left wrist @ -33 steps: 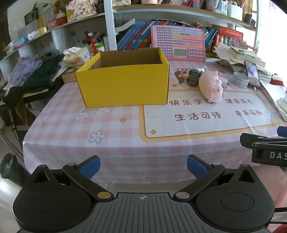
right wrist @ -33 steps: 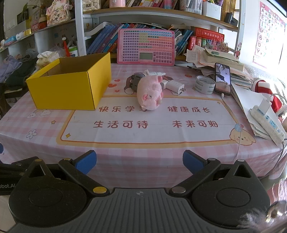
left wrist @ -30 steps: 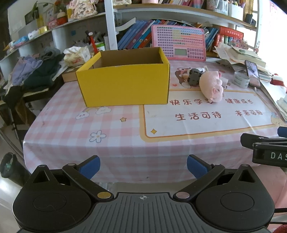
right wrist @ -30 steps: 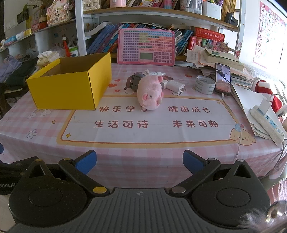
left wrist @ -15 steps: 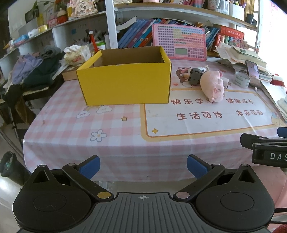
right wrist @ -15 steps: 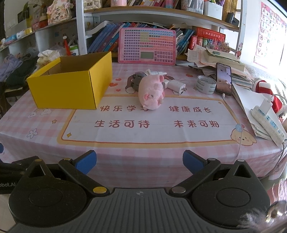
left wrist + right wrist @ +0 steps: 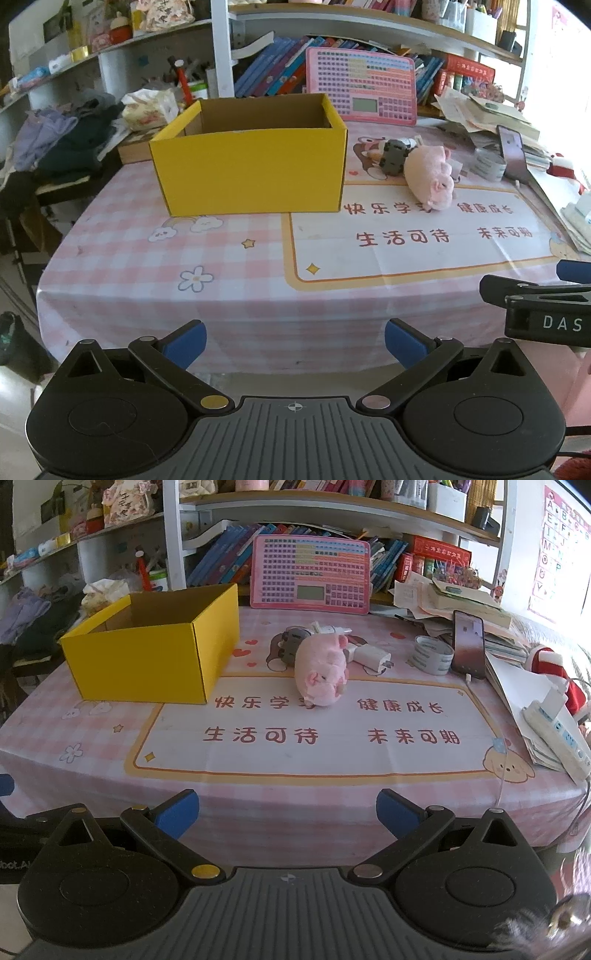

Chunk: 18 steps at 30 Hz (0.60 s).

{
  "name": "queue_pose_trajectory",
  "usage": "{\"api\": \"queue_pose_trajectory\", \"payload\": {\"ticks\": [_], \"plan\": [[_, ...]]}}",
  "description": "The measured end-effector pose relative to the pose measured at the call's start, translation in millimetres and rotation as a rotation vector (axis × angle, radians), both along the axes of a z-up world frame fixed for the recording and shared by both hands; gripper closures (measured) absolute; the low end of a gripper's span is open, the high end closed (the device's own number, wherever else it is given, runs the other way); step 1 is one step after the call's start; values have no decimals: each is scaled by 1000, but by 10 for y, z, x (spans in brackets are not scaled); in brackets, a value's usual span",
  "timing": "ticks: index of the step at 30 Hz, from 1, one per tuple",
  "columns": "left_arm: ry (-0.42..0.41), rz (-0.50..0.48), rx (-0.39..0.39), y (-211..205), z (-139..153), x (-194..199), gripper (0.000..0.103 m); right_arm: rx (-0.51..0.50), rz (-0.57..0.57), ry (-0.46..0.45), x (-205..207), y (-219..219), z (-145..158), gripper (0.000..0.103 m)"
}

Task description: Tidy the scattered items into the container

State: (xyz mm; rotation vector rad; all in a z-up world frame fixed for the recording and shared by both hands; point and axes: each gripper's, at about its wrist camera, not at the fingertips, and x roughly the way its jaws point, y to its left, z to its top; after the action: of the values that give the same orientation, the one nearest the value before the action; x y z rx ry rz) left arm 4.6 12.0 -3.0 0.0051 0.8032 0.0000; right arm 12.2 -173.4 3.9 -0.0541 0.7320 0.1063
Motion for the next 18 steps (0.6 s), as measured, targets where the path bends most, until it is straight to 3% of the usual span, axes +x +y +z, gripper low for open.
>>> {"api": "queue_pose_trajectory", "payload": {"ticks": [18], "plan": [[25, 10, -9, 54, -31, 36, 0, -8, 5, 7, 26, 15, 4, 0]]}}
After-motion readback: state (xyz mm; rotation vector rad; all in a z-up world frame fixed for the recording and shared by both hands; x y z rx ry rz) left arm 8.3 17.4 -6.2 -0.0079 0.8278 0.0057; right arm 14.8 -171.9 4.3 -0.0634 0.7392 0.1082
